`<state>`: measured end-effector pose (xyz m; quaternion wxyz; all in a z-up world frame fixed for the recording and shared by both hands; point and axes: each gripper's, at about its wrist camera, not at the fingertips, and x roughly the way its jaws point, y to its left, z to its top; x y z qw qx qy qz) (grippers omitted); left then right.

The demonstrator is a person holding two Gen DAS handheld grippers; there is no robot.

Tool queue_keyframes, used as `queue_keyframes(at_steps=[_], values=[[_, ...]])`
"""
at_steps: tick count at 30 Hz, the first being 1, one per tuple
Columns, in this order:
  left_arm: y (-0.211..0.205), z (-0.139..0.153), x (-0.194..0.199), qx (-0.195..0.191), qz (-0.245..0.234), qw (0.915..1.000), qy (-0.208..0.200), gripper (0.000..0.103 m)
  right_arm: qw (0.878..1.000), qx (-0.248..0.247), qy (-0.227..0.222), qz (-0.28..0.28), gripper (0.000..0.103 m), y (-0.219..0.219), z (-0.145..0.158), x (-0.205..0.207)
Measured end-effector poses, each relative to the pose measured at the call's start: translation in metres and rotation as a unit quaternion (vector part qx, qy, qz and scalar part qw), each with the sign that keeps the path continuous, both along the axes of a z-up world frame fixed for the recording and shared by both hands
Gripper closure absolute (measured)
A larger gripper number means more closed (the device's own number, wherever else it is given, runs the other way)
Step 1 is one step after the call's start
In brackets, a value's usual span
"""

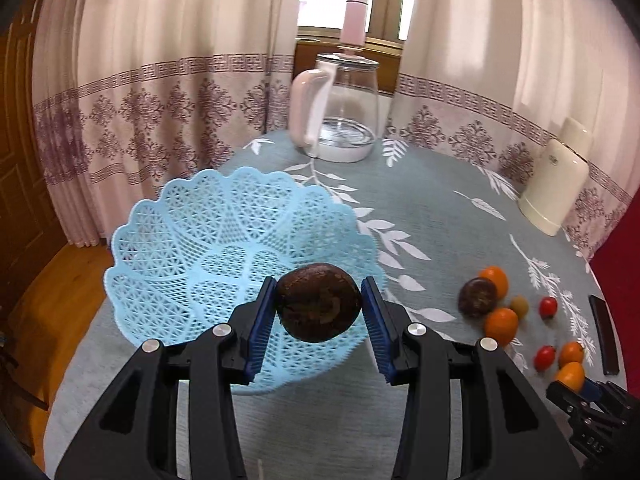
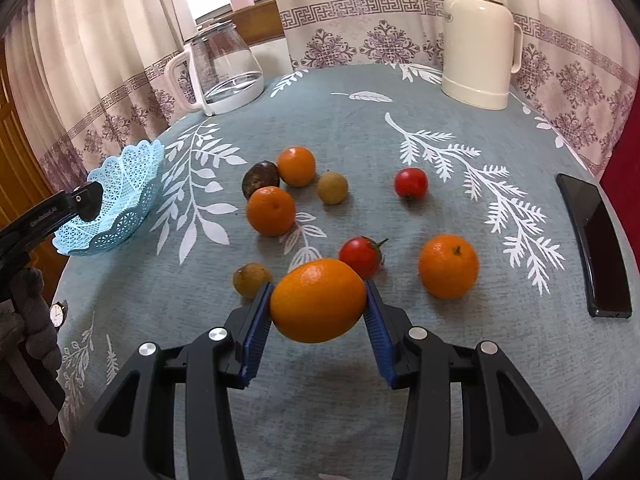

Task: Organize fruits
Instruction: 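Carry the dark brown fruit into the blue basket and open the left tool, then lower the large orange into the blue basket and open the right tool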

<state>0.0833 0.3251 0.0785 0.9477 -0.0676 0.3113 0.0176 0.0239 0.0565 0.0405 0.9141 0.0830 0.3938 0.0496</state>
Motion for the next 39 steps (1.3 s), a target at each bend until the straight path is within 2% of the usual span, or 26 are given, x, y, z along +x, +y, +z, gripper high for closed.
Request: queue_keyframes(at_steps=[17, 19, 21, 22, 32, 35, 39], values=[[0.035, -0.011, 0.008, -0.003, 0.048, 0.9988, 0.012, 0.058, 1.0, -0.005, -0.002, 0.017, 0.058, 0.02, 0.005, 0.005], [0.04, -0.011, 0.008, -0.008, 0.052, 0.9985, 0.011, 0.056, 1.0, -0.006, -0.004, 0.02, 0.058, 0.023, 0.007, 0.006], [0.043, -0.01, 0.007, -0.01, 0.057, 0.9983, 0.009, 0.045, 1.0, -0.006, -0.006, 0.024, 0.058, 0.027, 0.008, 0.008], [0.046, -0.008, 0.006, -0.009, 0.061, 0.9981, 0.005, 0.044, 1.0, -0.006, -0.007, 0.027, 0.058, 0.03, 0.009, 0.008], [0.071, 0.002, -0.002, -0.013, 0.094, 0.9954, -0.01, 0.041, 0.997, -0.002, -0.026, 0.076, 0.058, 0.066, 0.026, 0.025], [0.076, 0.006, -0.005, -0.015, 0.101, 0.9947, -0.016, 0.035, 0.994, 0.0, -0.038, 0.102, 0.058, 0.087, 0.035, 0.034], [0.079, 0.011, -0.008, -0.013, 0.103, 0.9943, -0.024, 0.035, 0.99, 0.002, -0.05, 0.133, 0.058, 0.116, 0.043, 0.046]])
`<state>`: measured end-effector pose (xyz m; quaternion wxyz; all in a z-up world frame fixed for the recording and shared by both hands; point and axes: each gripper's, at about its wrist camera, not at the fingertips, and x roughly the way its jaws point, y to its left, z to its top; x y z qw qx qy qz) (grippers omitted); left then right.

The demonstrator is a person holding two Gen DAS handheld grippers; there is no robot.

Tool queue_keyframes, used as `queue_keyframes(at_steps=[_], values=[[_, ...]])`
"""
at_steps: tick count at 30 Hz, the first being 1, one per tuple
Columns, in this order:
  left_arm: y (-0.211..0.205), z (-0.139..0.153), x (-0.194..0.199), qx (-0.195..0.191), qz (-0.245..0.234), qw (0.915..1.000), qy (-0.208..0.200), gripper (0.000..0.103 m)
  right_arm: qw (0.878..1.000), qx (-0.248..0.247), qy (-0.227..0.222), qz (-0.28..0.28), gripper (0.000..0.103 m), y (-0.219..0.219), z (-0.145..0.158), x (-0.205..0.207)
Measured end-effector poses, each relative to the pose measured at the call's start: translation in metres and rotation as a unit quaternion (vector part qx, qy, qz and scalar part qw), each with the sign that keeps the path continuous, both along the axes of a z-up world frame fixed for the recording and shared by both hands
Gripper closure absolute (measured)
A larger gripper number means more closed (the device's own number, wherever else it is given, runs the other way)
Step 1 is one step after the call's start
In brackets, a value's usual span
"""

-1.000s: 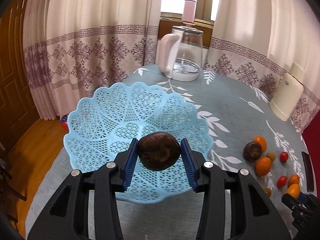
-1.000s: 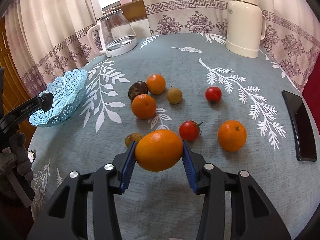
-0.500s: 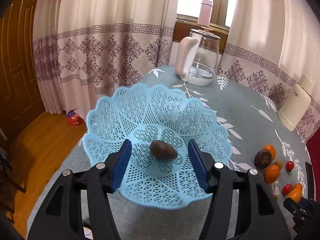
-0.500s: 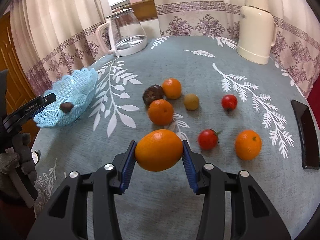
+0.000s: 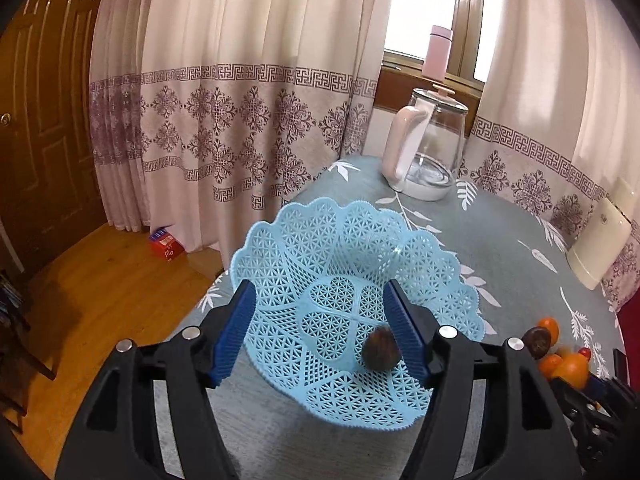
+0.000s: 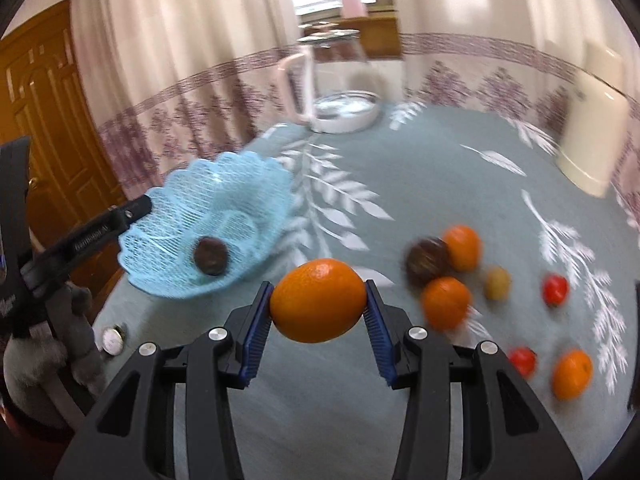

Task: Organize fruits
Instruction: 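Lower the large orange into the blue basket and open the right tool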

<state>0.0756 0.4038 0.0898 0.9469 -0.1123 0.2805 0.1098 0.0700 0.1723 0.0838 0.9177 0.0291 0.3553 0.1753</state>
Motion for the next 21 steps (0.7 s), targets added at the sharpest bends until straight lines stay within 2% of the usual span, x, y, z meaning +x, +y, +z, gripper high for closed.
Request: queue_keyframes(at_steps=[8, 12, 15, 18, 21], values=[[0.006, 0.004, -0.002, -0.009, 0.005, 0.9999, -0.005, 0.033, 0.999, -0.002, -0.004, 0.05, 0.058, 0.055, 0.006, 0.03], [0.011, 0.005, -0.003, -0.014, 0.011, 0.9998, -0.007, 0.027, 0.998, -0.011, -0.005, 0.069, 0.058, 0.074, 0.005, 0.04], [0.013, 0.005, -0.003, -0.018, 0.014, 0.9997, -0.007, 0.026, 0.997, -0.019, 0.003, 0.075, 0.057, 0.083, -0.002, 0.047], [0.016, 0.006, -0.004, -0.021, 0.02, 0.9995, -0.01, 0.017, 0.997, -0.014, 0.011, 0.071, 0.054, 0.085, -0.006, 0.052], [0.018, 0.008, -0.005, -0.019, 0.024, 0.9994, -0.012, 0.017, 0.998, -0.011, 0.004, 0.064, 0.052, 0.082, -0.004, 0.05]])
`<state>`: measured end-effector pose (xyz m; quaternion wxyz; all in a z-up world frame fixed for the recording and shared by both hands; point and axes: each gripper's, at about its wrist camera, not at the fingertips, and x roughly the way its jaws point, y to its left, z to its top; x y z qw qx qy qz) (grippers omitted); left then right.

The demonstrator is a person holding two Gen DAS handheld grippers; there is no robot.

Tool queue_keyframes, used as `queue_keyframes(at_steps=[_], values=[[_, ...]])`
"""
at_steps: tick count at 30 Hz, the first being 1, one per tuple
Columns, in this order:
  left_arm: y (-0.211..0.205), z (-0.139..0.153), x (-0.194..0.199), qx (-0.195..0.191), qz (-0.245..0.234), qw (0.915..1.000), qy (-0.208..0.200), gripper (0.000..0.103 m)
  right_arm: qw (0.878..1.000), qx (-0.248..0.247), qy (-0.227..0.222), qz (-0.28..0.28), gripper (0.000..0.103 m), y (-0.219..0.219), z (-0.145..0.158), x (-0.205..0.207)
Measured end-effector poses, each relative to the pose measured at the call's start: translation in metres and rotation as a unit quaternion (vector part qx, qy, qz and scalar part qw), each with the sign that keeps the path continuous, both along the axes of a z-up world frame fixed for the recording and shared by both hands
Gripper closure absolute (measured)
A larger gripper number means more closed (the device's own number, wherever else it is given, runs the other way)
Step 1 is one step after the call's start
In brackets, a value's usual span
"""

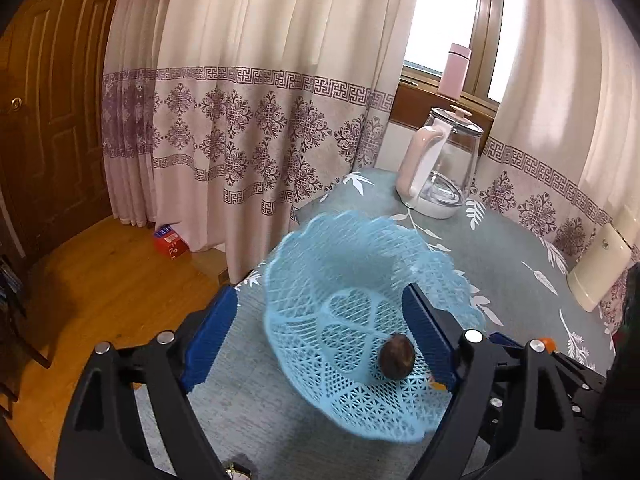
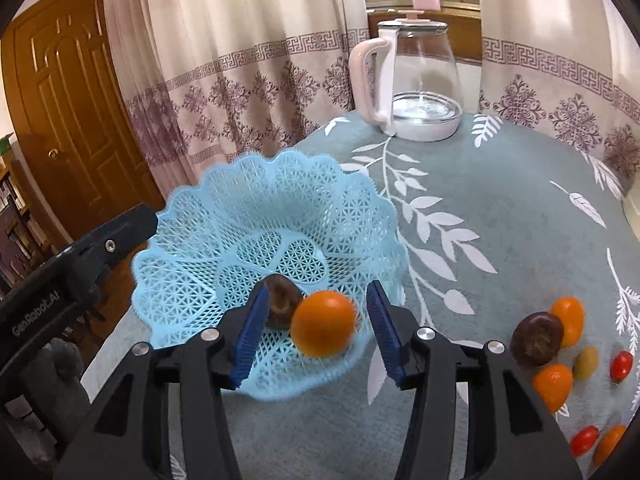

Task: Organize fruits
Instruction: 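Lower the large orange into the blue basket and open the right tool, then withdraw both tools from the basket back toward the fruits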

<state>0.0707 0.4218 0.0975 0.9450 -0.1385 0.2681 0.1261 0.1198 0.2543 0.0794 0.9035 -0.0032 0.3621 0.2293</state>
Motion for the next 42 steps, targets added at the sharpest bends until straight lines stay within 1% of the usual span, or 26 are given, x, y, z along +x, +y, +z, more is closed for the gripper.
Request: queue_keyframes(at_steps=[5, 15, 18, 21, 25, 29, 32, 34, 42], values=[[0.0, 0.0, -0.001, 0.0, -0.003, 1.0, 0.001, 0.017, 1.0, 0.01, -0.007, -0.008, 0.049, -0.006, 0.006, -0.004], [-0.003, 0.004, -0.003, -0.001, -0.008, 1.0, -0.003, 0.017, 0.999, 0.022, -0.007, -0.026, 0.048, -0.019, 0.008, -0.017], [-0.007, 0.008, -0.004, 0.0, -0.011, 0.9999, -0.008, 0.013, 0.999, 0.028, -0.005, -0.035, 0.048, -0.026, 0.007, -0.022], [-0.011, 0.011, -0.006, 0.0, -0.015, 0.9998, -0.012, 0.012, 0.998, 0.033, -0.005, -0.044, 0.047, -0.034, 0.008, -0.025], [-0.018, 0.012, -0.007, 0.001, -0.025, 0.9996, -0.015, 0.011, 0.997, 0.041, -0.009, -0.062, 0.043, -0.047, 0.011, -0.03], [-0.024, 0.014, -0.009, 0.003, -0.035, 0.9992, -0.019, 0.007, 0.996, 0.047, -0.011, -0.081, 0.042, -0.061, 0.013, -0.034], [-0.028, 0.016, -0.011, 0.001, -0.041, 0.9989, -0.022, 0.006, 0.994, 0.051, -0.012, -0.099, 0.04, -0.074, 0.013, -0.038], [-0.03, 0.017, -0.011, 0.001, -0.043, 0.9988, -0.023, 0.005, 0.992, 0.056, -0.012, -0.112, 0.037, -0.084, 0.013, -0.04], [-0.042, 0.02, -0.017, 0.003, -0.061, 0.9977, -0.03, 0.004, 0.985, 0.062, -0.014, -0.16, 0.036, -0.123, 0.013, -0.048]])
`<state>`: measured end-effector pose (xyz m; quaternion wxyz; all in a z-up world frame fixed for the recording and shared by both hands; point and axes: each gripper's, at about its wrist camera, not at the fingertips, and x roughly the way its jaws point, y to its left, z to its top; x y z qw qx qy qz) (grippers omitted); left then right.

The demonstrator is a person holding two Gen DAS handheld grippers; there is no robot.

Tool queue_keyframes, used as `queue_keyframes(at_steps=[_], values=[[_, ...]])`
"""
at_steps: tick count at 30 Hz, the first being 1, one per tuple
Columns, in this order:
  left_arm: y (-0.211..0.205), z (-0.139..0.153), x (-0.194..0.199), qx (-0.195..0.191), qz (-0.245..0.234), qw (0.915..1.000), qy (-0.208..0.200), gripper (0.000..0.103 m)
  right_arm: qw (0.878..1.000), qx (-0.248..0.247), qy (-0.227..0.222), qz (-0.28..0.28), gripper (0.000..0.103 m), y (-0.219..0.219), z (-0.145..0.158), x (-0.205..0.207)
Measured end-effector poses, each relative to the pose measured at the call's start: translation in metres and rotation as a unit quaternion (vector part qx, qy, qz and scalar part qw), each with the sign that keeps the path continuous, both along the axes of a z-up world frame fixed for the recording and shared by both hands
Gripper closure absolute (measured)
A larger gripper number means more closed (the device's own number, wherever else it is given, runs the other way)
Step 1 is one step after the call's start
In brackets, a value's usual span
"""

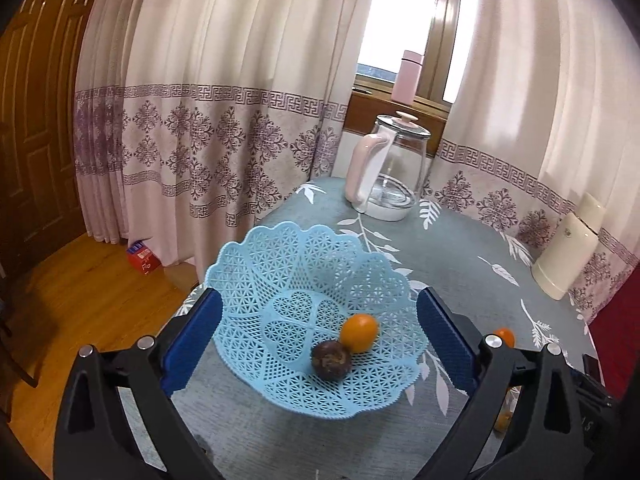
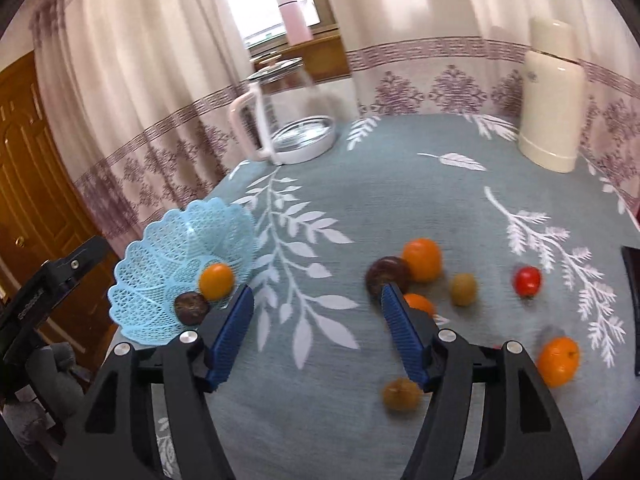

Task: Organize fruits
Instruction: 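Withdraw both tools from the basket back toward the fruits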

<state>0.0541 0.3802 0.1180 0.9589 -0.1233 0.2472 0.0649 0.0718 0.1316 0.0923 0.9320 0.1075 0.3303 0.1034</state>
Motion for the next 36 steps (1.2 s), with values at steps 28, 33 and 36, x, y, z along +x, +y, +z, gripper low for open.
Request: queue_keyframes(at_steps=[28, 33, 36], values=[[-0.055, 0.002, -0.012, 0.028, -0.074, 0.9968, -0.006, 0.003, 0.984, -0.023, 0.042, -0.174, 0.03, -0.143, -0.037, -0.036], [-0.063, 0.0, -0.014, 0.033, -0.082, 0.996, -0.005, 0.003, 0.982, -0.032, 0.062, -0.177, 0.031, -0.152, -0.052, -0.036], [-0.067, 0.0, -0.014, 0.038, -0.087, 0.9955, -0.005, 0.003, 0.982, -0.042, 0.072, -0.169, 0.037, -0.15, -0.06, -0.033]])
